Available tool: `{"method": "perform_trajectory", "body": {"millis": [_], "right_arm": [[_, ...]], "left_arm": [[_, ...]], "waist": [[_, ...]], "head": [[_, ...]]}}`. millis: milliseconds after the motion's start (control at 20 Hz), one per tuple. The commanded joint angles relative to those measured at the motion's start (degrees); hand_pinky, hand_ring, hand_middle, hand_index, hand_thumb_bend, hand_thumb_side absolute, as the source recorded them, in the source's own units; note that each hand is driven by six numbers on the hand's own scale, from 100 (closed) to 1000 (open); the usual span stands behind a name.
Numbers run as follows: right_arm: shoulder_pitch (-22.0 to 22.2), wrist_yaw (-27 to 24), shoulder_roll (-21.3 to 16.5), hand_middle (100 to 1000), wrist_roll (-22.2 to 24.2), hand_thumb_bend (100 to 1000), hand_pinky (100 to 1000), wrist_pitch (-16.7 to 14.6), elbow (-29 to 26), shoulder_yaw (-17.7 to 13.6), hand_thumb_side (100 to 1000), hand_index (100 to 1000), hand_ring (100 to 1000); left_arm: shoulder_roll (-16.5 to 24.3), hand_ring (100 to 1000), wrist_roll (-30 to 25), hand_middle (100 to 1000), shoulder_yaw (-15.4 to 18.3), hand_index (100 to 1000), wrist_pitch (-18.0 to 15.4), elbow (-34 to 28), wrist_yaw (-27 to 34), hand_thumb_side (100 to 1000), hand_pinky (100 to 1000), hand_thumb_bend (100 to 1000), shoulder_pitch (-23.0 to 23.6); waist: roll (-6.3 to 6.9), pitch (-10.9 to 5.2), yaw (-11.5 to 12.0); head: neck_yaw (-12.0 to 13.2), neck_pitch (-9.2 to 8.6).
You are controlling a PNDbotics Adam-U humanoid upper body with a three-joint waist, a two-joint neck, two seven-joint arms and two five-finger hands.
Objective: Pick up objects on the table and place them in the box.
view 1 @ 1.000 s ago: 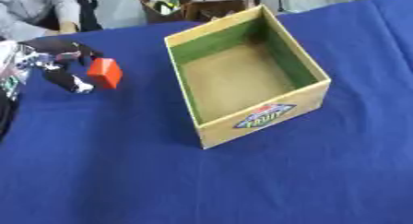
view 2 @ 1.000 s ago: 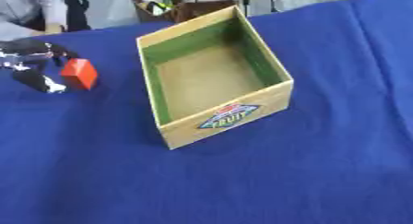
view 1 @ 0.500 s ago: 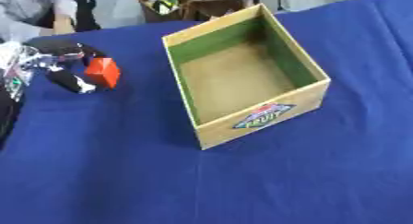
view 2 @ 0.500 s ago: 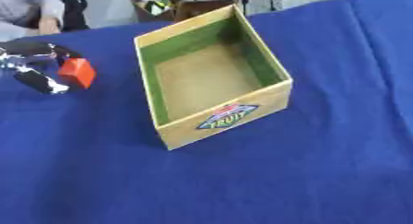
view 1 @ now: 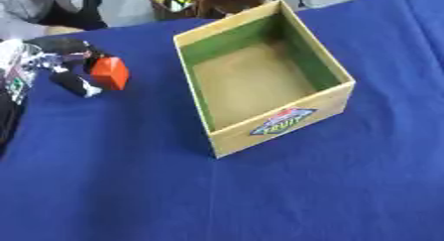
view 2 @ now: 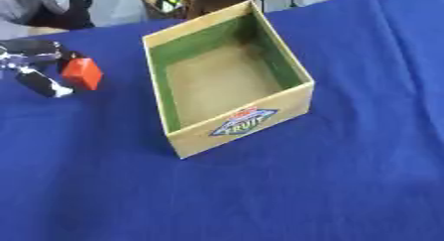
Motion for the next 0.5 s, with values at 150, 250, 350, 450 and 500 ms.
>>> {"method": "perform_trajectory", "body": {"millis": [150, 250, 350, 450, 500], "right_arm": [[0.0, 0.2, -0.4, 593, -0.3, 100, 766, 0.3, -1.3, -0.3, 718, 700, 706], [0.0, 0.2, -0.4, 593, -0.3, 100, 766, 0.5, -1.3, -0.3, 718, 699, 705], [0.0, 0.1, -0.3, 593, -0.3, 100, 766, 0.5, -1.3, -0.3, 719, 698, 705], [0.1, 0.1, -0.3, 593, -0.3, 100, 766, 0.6, -1.3, -0.4, 720, 697, 705], [0.1, 0.1, -0.2, 593, -0.3, 100, 766, 0.6, -1.3, -0.4, 720, 697, 705]], "left_arm": [[1.2, 478, 1.0, 327, 0.1, 400, 0.8, -0.1, 2.7, 382, 241, 100, -0.5], [1.0, 450, 3.0, 294, 0.3, 346, 1.4, -0.5, 4.2, 335, 182, 100, -0.5], [1.0, 423, 5.5, 263, 0.3, 315, 2.2, -0.8, 5.2, 265, 145, 100, -0.3], [1.0, 410, 7.0, 252, 0.1, 313, 3.1, -0.6, 5.7, 277, 128, 100, -0.1], [1.0, 404, 7.4, 247, 0.0, 308, 3.5, -0.5, 5.8, 280, 121, 100, 0.0]], "waist": [[-0.37, -1.77, -0.1], [-0.43, -1.95, -0.1], [-0.51, -2.09, -0.1], [-0.61, -2.27, -0.1], [-0.66, -2.38, 0.0]], "head": [[0.7, 1.17], [0.9, 1.33], [0.9, 1.35], [1.0, 1.38], [1.0, 1.40]]}}
